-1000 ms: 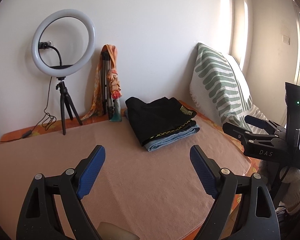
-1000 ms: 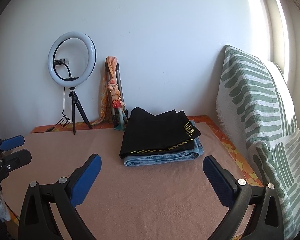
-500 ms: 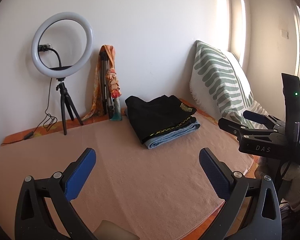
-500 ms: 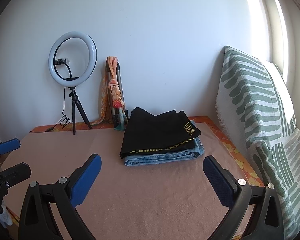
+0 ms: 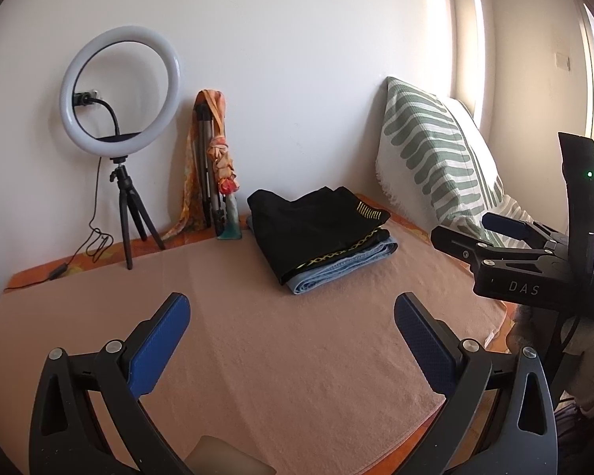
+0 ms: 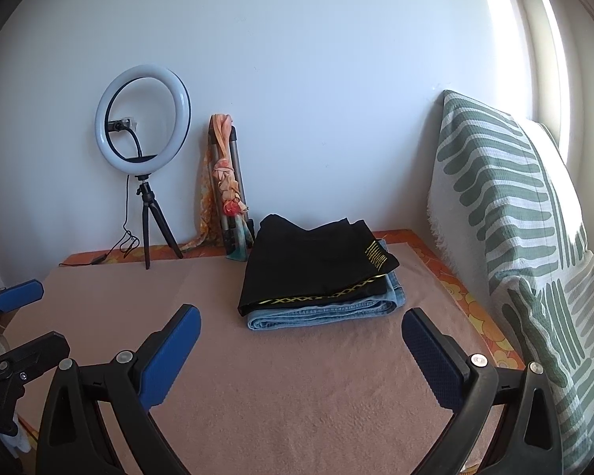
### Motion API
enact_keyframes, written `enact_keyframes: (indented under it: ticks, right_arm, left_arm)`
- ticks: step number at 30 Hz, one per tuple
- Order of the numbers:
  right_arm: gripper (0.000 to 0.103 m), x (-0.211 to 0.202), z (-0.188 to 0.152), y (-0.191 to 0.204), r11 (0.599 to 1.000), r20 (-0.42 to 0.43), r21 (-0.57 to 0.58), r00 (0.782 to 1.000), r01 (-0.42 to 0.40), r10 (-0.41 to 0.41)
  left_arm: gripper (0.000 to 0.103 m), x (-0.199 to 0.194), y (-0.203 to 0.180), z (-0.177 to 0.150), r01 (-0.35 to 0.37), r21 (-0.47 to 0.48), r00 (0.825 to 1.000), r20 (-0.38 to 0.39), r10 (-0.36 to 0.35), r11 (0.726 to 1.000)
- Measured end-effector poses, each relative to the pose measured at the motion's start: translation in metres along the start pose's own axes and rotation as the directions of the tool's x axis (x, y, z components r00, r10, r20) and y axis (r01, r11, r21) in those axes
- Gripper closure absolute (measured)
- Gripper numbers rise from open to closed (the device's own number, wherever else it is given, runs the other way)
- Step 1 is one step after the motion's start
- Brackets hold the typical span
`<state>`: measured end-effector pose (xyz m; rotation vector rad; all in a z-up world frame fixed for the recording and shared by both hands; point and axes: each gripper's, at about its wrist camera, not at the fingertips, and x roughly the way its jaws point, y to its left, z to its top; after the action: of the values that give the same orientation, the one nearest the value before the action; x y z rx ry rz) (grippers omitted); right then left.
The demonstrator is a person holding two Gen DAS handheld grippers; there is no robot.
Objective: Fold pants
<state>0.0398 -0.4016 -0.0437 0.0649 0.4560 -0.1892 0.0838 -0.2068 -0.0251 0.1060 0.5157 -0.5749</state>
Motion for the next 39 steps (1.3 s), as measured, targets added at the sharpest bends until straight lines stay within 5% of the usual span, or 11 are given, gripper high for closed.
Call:
enact_keyframes:
  ticks: [39]
  right_arm:
    - [0.0, -0.0008, -0.001, 0.0082, 1.0, 0.004, -0.007, 1.0, -0.006, 0.006]
  left_arm:
    - [0.0, 0.0009, -0.0023, 0.0022, 0.015, -0.004, 1.0, -0.004, -0.015, 1.0]
